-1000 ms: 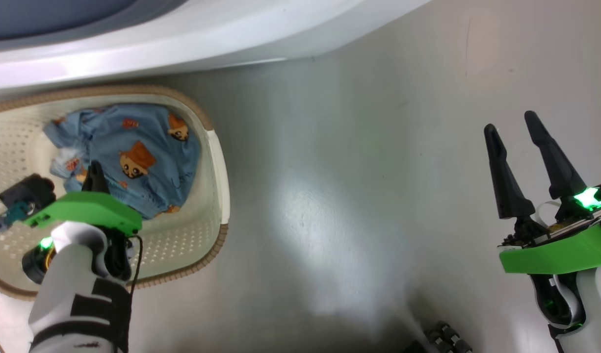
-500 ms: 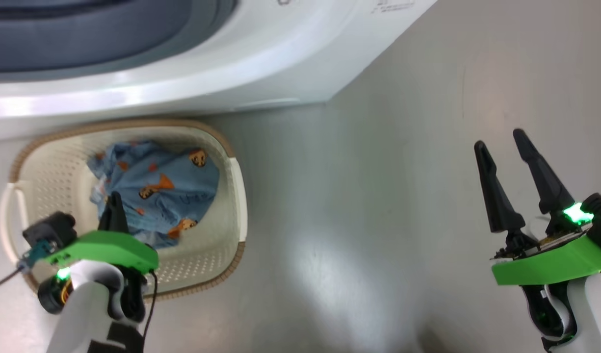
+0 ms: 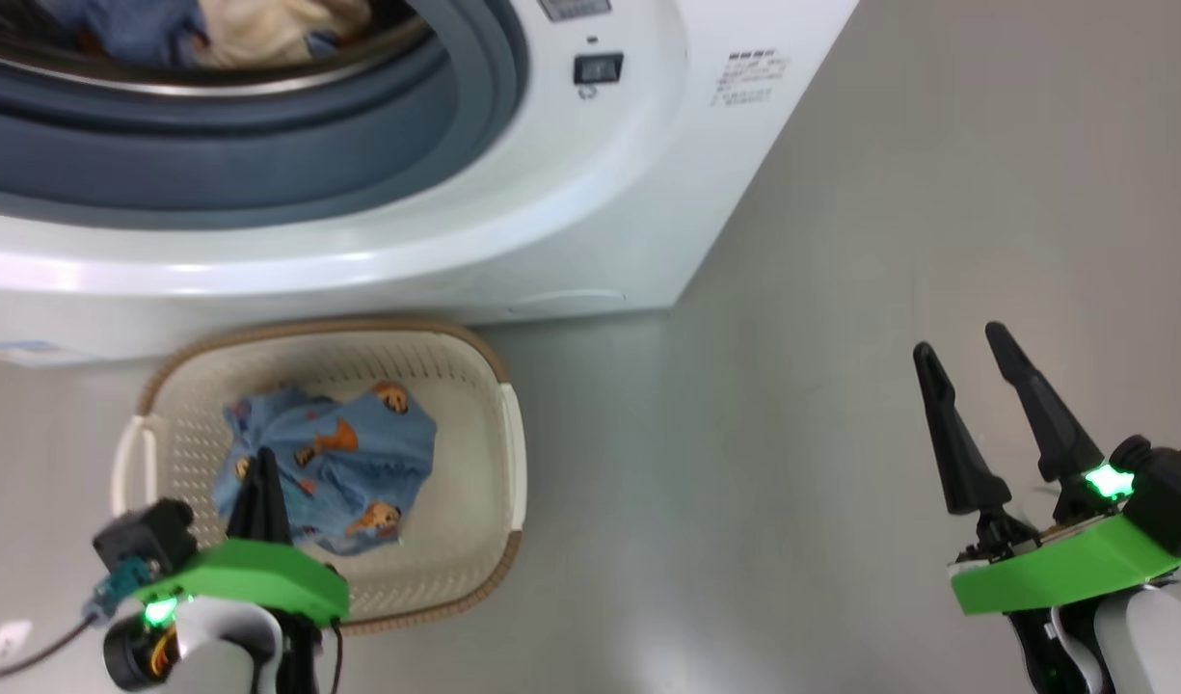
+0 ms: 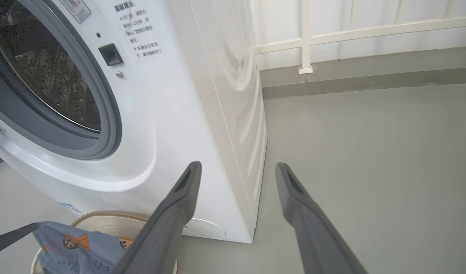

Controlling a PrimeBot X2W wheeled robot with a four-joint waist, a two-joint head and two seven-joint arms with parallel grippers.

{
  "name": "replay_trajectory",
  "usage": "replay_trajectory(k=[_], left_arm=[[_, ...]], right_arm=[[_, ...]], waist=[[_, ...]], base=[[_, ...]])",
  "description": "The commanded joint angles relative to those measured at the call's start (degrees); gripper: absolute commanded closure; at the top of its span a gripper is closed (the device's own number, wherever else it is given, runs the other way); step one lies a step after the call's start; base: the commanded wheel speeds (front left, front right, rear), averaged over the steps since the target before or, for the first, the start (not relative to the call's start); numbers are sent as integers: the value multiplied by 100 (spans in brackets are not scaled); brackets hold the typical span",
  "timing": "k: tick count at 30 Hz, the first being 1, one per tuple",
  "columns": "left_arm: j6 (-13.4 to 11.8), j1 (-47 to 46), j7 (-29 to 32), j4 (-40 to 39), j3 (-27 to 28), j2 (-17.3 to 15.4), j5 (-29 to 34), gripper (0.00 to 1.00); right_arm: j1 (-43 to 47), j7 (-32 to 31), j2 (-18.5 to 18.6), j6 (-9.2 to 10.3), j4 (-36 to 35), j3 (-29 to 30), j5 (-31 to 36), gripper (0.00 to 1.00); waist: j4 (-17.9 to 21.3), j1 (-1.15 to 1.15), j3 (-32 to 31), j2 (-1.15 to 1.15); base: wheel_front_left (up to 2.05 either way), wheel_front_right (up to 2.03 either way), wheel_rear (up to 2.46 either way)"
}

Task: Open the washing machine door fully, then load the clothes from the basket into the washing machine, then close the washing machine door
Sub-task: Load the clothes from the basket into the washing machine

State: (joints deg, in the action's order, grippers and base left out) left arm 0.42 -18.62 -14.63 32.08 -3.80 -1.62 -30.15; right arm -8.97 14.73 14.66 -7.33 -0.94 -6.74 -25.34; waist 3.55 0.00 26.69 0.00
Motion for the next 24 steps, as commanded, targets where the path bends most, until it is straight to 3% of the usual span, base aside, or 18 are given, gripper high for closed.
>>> replay_trajectory(k=[1, 24], left_arm=[[-35, 157, -37, -143, 132, -126, 3, 100], [-387, 1867, -37, -2070, -62, -126, 607, 100]], right_arm=[[167, 27, 43, -16, -109, -116, 18, 0], [1138, 27, -307, -16, 99, -105, 352, 0]], waist=[[-160, 0, -370, 0], [-314, 0, -2268, 0]], base=[[0, 0, 0], [0, 0, 0]])
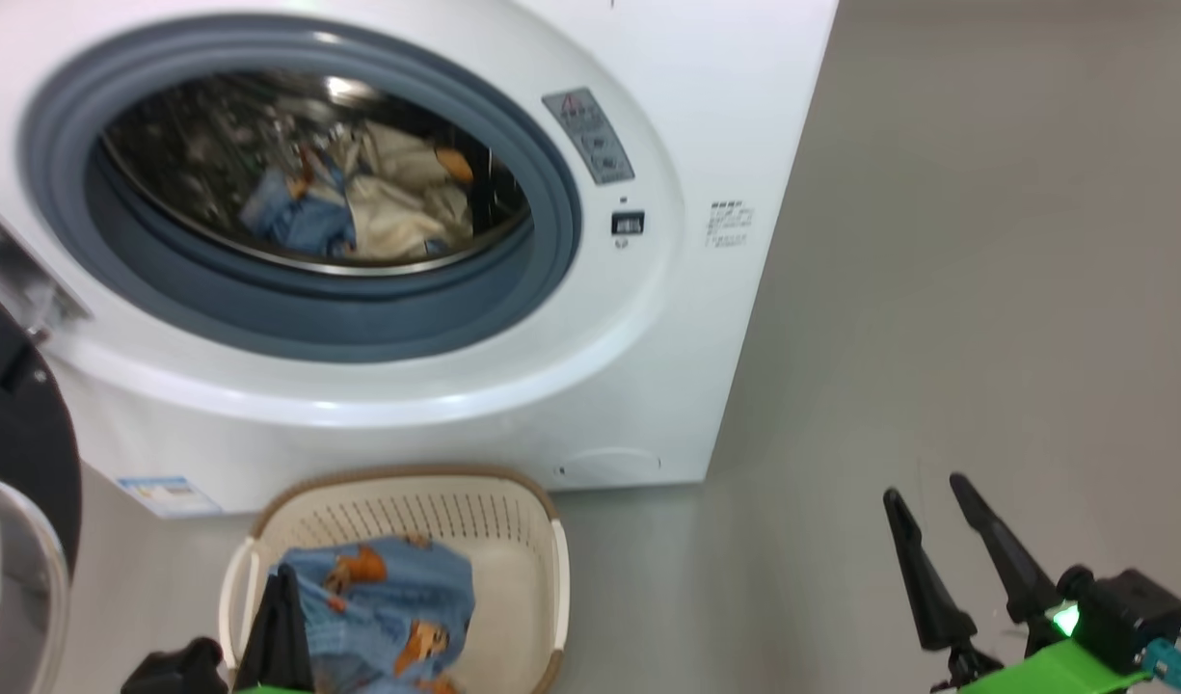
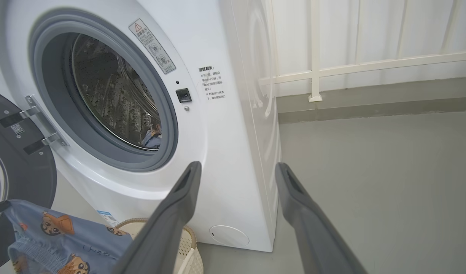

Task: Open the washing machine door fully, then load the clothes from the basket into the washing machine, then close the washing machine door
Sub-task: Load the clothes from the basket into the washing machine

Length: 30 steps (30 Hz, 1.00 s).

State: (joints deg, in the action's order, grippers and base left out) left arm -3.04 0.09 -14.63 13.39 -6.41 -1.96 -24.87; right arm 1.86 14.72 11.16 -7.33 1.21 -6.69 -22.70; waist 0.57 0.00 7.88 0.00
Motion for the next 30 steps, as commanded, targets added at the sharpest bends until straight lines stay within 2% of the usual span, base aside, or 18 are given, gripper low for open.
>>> replay_trajectory(k=[1, 10, 18, 30], left_arm=[[-44, 56, -37, -267, 198, -92, 109, 100], [-39, 404, -37, -795, 66, -92, 725, 100], [94, 586, -37, -1083, 62, -92, 1190, 100], [102, 643, -37, -1314, -14, -92, 1305, 100]], right_arm=[[101, 28, 29, -16, -110, -105, 97, 0], [409, 28, 17, -16, -94, -119, 188, 0], [528, 28, -17, -16, -76, -120, 218, 0], [601, 28, -74, -16, -80, -48, 257, 0]], waist=[[-20, 0, -453, 0], [-109, 0, -769, 0], [-183, 0, -916, 0], [-307, 0, -986, 0]], base=[[0, 0, 0], [0, 0, 0], [0, 0, 0], [0, 0, 0]])
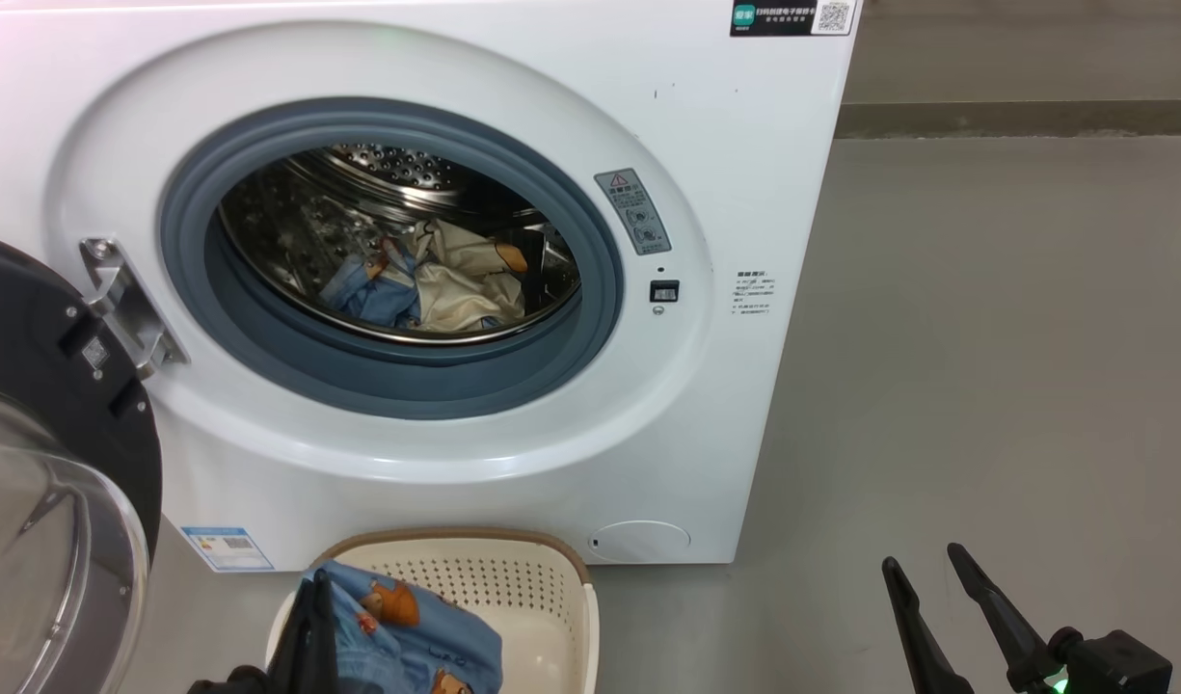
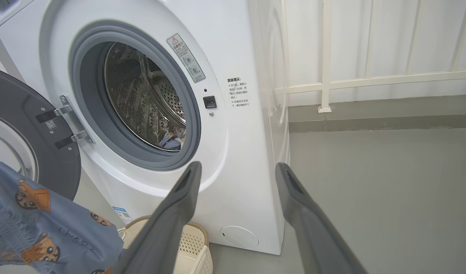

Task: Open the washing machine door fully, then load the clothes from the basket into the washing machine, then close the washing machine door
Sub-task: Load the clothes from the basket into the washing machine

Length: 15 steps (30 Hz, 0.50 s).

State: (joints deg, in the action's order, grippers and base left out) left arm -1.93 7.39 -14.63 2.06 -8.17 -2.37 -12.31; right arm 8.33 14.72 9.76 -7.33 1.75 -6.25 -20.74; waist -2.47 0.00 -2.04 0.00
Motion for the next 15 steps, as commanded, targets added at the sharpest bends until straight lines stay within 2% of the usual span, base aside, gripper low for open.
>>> replay_trajectory(k=[1, 15], left_arm=[[-13, -86, -37, -203, 153, -51, 56, 100], [-23, -82, -37, -389, 151, -51, 67, 100]], right_arm=[[-34, 28, 69, -16, -127, -89, 71, 0], [74, 28, 55, -16, 134, 28, 123, 0]], waist=[[-8, 0, 15, 0], [13, 0, 32, 0]], base=[[0, 0, 0], [0, 0, 0]])
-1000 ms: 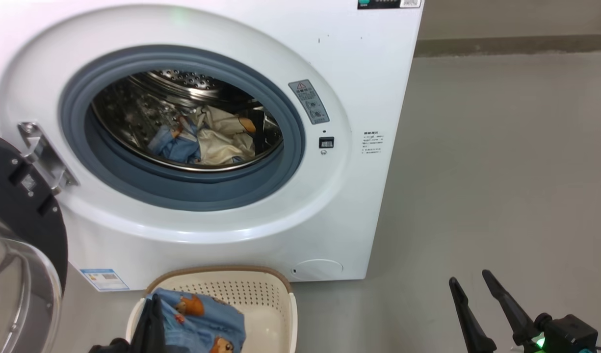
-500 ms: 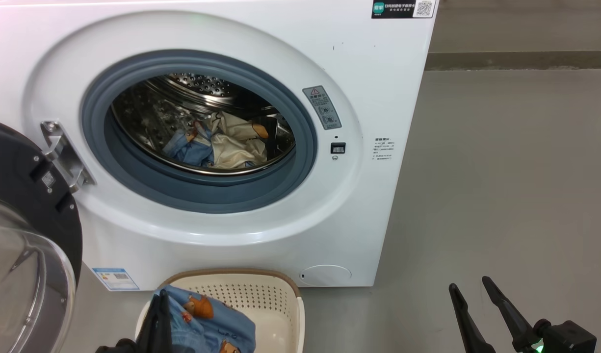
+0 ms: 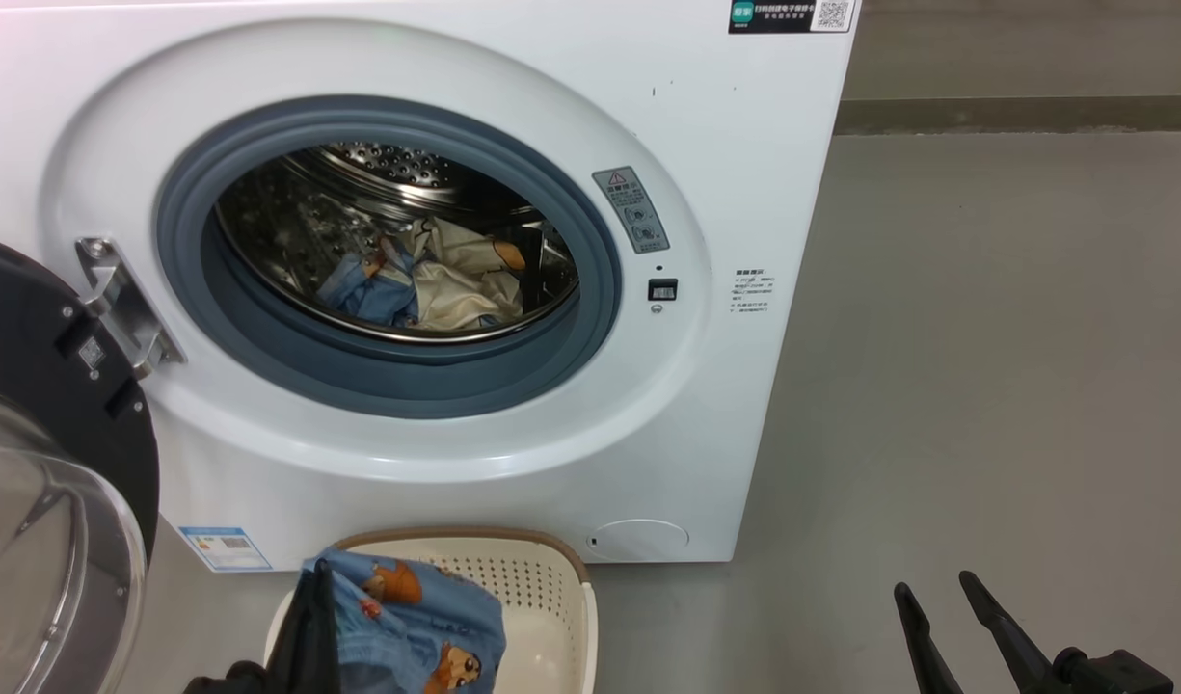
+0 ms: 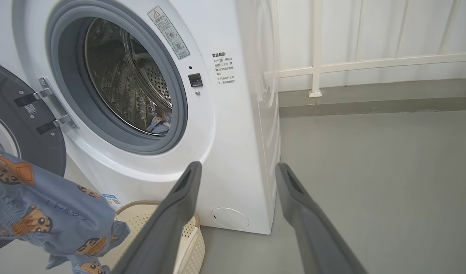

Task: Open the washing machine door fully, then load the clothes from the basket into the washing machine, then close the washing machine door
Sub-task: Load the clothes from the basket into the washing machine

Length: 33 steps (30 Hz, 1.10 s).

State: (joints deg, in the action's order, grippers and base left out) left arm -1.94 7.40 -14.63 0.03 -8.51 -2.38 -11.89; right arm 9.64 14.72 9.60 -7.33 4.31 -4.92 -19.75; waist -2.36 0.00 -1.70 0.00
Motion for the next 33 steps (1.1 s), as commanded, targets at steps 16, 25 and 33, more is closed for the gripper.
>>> replay_trajectory(k=[16, 25, 33], left_arm=[[-74, -558, -37, -26, 211, -50, -135, 100], [-26, -1480, -37, 610, 544, -149, -182, 100], [55, -2872, -37, 1522, 768, -418, -65, 100]], right_arm=[[-241, 28, -43, -16, -151, -166, -31, 0], [-401, 28, -82, -16, -137, -180, -107, 0], [-657, 28, -114, -16, -122, -331, -191, 0]], waist=[[308, 0, 287, 0], [583, 0, 588, 0], [896, 0, 1039, 0]], base=[[0, 0, 0], [0, 0, 0], [0, 0, 0]])
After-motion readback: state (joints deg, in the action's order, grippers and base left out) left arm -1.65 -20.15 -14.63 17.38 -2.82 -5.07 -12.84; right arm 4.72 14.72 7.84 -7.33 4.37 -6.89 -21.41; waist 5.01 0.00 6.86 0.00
